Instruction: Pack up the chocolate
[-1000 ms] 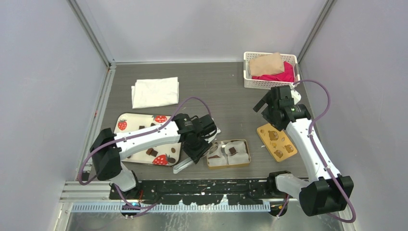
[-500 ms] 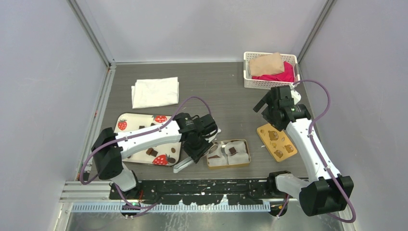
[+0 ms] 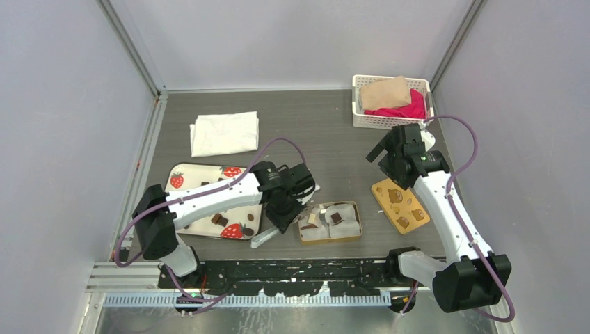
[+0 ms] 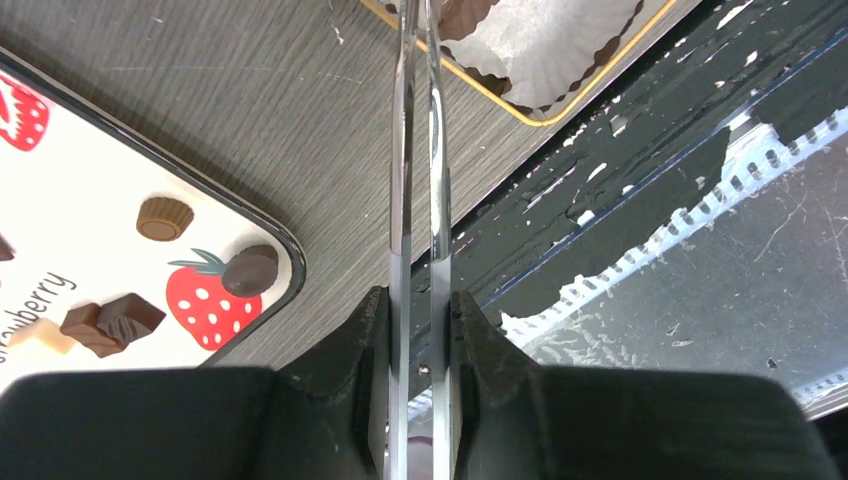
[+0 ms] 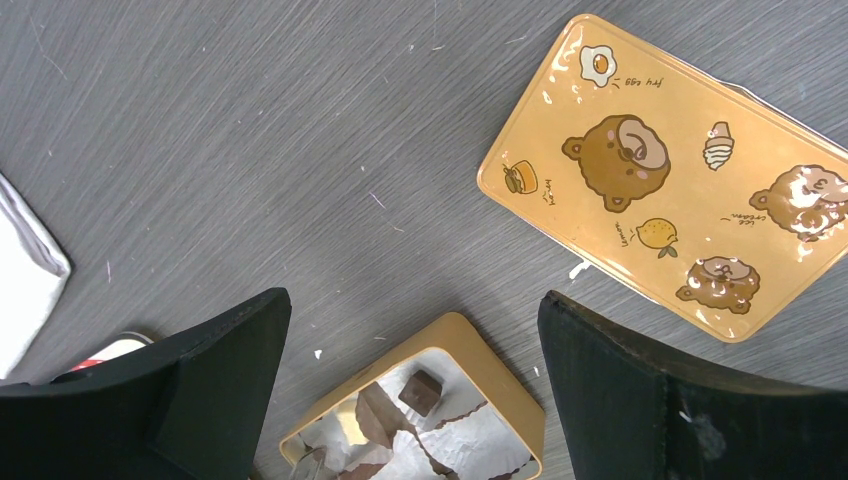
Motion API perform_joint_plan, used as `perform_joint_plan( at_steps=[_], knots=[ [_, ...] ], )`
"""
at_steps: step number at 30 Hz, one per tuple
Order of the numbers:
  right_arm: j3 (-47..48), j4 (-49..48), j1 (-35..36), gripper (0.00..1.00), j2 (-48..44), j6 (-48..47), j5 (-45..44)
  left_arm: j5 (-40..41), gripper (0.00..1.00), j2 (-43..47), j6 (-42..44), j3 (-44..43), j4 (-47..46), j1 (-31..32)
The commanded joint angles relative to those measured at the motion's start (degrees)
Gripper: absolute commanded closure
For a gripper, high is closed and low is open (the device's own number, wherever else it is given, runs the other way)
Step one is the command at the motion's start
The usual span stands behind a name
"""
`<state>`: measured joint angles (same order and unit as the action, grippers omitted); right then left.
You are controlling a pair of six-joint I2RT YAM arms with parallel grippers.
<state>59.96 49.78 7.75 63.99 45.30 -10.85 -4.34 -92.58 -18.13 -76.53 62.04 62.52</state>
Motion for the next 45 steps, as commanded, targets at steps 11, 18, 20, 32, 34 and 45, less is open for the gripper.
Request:
perform_joint_plan(
  at_steps=[11,18,20,32,34,45],
  knots=[
    [1.4,-0.9,-0.2,0.01,-0.4,-0.6,0.0,3.9,1.00,11.6,-5.7,-0.8,6.4,-4.0],
    [1.2,-1.4,-0.1,0.01,0.2,-0.6,0.4,8.8,1.00,17.5,-17.8,7.1,8.5,-15.7],
    [1.2,-1.5,-0.1,0.01,0.5,-0.6,0.5,9.5,1.00,18.7,-21.1,9.4,10.9,-18.5],
    [1.9,-2.7,-0.1,0.01,1.9,-1.0,2.0,9.6,1.00,28.6,-34.1,16.9,19.3,-21.7],
    [2.1,-3.0,-0.2,0.01,2.5,-1.1,2.3,9.6,0.99,29.6,-34.9,17.7,20.6,-21.7],
    [3.2,-3.5,-0.1,0.01,4.1,-1.6,3.1,6.3,0.88,34.5,-39.1,22.7,23.9,-21.7]
  ],
)
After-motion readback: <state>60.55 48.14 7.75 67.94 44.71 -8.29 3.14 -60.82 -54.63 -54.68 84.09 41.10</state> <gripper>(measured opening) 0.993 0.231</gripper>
